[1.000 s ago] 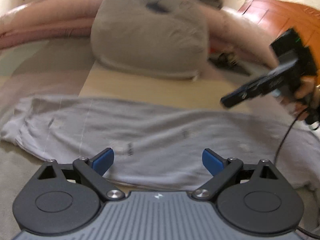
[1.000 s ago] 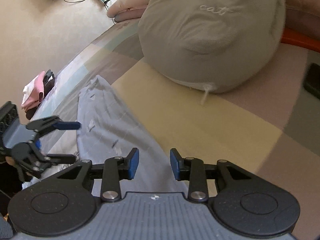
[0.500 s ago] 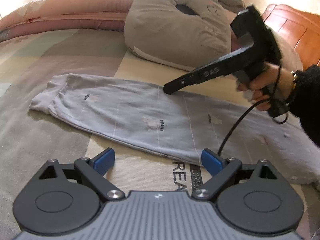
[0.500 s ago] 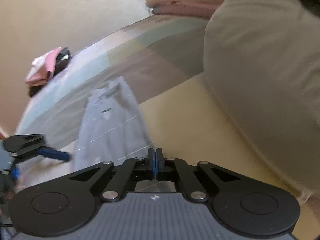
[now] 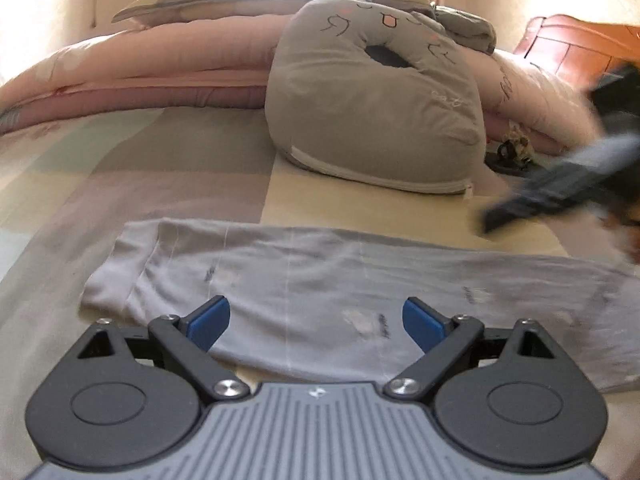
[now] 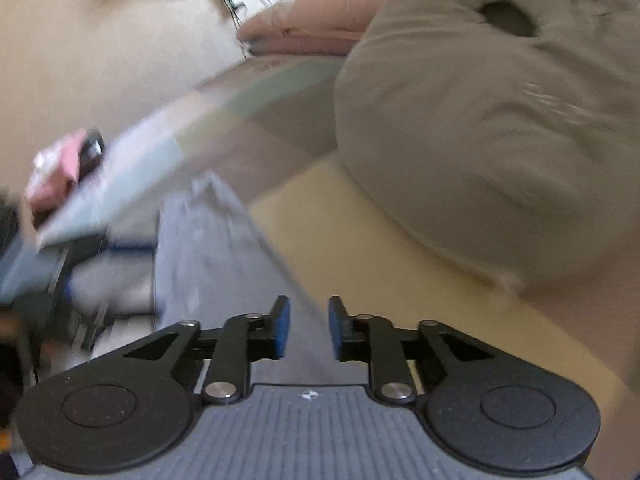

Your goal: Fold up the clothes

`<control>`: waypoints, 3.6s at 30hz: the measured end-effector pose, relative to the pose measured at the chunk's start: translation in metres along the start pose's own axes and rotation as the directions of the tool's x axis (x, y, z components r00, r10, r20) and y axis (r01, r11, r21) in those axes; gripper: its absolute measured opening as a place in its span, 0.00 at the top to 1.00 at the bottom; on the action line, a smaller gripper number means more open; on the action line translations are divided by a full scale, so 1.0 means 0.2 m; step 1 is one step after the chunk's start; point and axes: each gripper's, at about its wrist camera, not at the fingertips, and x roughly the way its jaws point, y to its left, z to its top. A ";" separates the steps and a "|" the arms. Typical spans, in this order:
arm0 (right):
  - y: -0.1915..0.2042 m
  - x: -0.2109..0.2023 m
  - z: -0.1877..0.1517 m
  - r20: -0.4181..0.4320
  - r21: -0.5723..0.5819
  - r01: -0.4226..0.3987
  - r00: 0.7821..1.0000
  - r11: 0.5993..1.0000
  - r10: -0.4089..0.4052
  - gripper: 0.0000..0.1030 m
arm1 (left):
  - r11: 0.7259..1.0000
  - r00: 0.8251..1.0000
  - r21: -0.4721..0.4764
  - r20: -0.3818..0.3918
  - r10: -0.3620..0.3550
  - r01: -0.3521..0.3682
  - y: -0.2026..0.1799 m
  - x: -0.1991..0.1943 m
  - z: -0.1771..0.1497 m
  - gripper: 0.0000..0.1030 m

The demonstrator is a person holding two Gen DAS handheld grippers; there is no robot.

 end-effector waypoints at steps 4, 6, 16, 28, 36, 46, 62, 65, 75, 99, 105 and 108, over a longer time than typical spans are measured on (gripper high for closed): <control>0.02 -0.23 -0.27 -0.046 0.045 0.182 0.983 0.982 -0.180 0.52 | 0.990 0.988 0.009 -0.069 0.141 -0.140 0.07 0.09 0.02 0.05; 0.00 -0.36 -0.44 -0.066 0.116 0.277 0.960 0.954 -0.271 0.51 | 0.985 0.982 0.000 -0.068 0.174 -0.175 0.09 0.08 0.04 0.06; -0.03 -0.84 -1.04 -0.179 0.481 0.554 0.820 0.679 -0.543 0.39 | 0.988 0.983 0.049 -0.109 0.149 -0.144 0.06 0.08 0.07 0.07; 0.17 -0.84 -1.21 -0.196 0.435 0.659 0.735 0.614 -0.649 0.18 | 0.965 0.979 0.239 -0.140 0.145 -0.108 -0.27 -0.28 0.00 0.07; 0.46 -0.71 -1.17 -0.164 0.308 0.674 0.733 0.672 -0.660 0.19 | 0.983 0.988 0.174 -0.133 0.082 -0.058 -0.34 -0.56 -0.06 0.06; 0.71 -1.04 -1.31 -0.086 0.355 0.668 0.720 0.654 -0.689 0.18 | 0.979 0.984 0.198 -0.157 0.081 -0.049 -0.34 -0.87 -0.21 0.06; 0.78 -0.83 -1.45 -0.063 0.405 0.637 0.736 0.656 -0.675 0.10 | 0.963 0.979 0.269 -0.195 0.054 0.000 -0.48 -1.13 -0.50 0.06; 0.85 -0.94 -1.48 -0.026 0.443 0.617 0.734 0.650 -0.679 0.10 | 0.960 0.980 0.281 -0.189 0.067 -0.011 -0.48 -1.21 -0.60 0.06; 1.28 -1.06 -1.87 0.003 0.421 0.598 0.751 0.682 -0.660 0.04 | 0.943 0.991 0.333 -0.125 0.046 -0.002 -0.56 -1.34 -0.93 0.06; 1.54 -0.94 -2.13 0.099 0.413 0.638 0.678 0.650 -0.728 0.00 | 0.961 0.981 0.201 -0.062 -0.183 0.192 -0.74 -1.50 -1.31 0.02; 1.55 -0.93 -2.15 0.112 0.409 0.643 0.669 0.648 -0.735 0.00 | 0.951 0.966 0.180 0.007 -0.258 0.253 -0.81 -1.44 -1.21 0.02; 1.56 -0.93 -2.16 0.119 0.401 0.642 0.670 0.653 -0.732 0.00 | 0.950 0.958 0.121 -0.067 -0.280 0.286 -0.84 -1.37 -1.23 0.02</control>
